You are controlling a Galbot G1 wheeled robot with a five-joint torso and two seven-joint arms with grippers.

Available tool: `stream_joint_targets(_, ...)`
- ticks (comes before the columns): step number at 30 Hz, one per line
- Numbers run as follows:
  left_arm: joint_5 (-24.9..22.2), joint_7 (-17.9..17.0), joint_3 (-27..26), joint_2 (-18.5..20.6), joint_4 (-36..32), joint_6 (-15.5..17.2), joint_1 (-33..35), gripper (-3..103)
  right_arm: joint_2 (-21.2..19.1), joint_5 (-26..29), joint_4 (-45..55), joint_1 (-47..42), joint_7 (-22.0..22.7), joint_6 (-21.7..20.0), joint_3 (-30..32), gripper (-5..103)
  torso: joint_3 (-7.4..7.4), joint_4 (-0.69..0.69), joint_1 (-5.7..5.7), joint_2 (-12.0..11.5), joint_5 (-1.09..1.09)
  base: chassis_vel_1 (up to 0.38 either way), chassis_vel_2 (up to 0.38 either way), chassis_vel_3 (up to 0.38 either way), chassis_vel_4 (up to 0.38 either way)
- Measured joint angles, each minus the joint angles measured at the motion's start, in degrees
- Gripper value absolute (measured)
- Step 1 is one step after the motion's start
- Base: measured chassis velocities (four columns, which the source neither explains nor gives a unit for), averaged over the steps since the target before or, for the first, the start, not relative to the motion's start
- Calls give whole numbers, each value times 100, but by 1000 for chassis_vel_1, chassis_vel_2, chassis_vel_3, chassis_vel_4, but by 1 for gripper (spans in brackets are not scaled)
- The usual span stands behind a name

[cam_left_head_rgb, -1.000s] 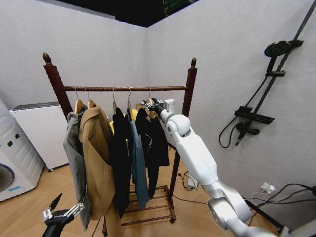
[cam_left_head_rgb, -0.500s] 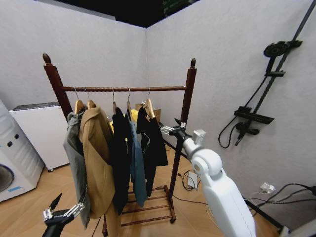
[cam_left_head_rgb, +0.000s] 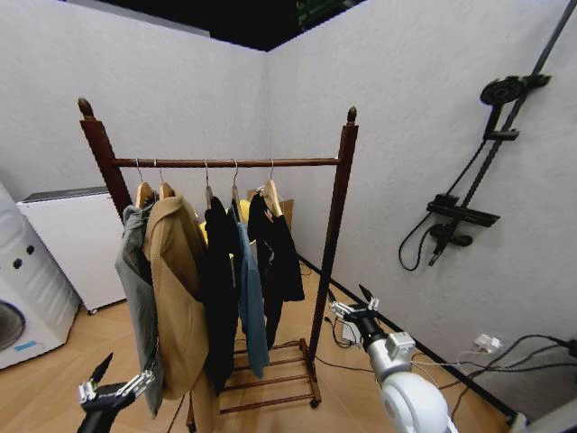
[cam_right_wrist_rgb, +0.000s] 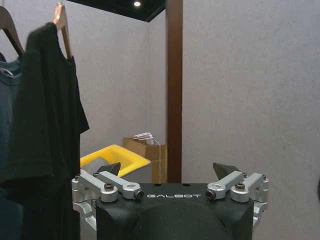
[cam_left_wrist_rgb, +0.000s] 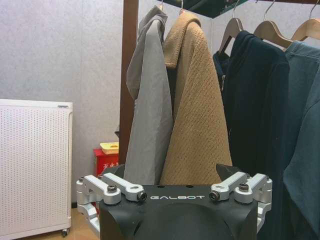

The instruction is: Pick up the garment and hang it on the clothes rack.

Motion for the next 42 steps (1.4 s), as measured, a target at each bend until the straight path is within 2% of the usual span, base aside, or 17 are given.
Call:
stream_joint_targets(7,0,0,0,0,0,0,0,100,-56,-56,-15,-249,33,228,238,100,0,0,0,-1,0,0,0,0,0)
stream_joint_targets(24,0,0,0,0,0,0,0,100,-79,-64,-77,-165,49,221,301,100,0,1,1,-1,0,-6,-4,-7,-5)
stream_joint_targets(42,0,0,0,0,0,0,0,100,-76,-37,4,-239,89,278,307,100,1,0,1,-1,0,-89,-89,-82,-84)
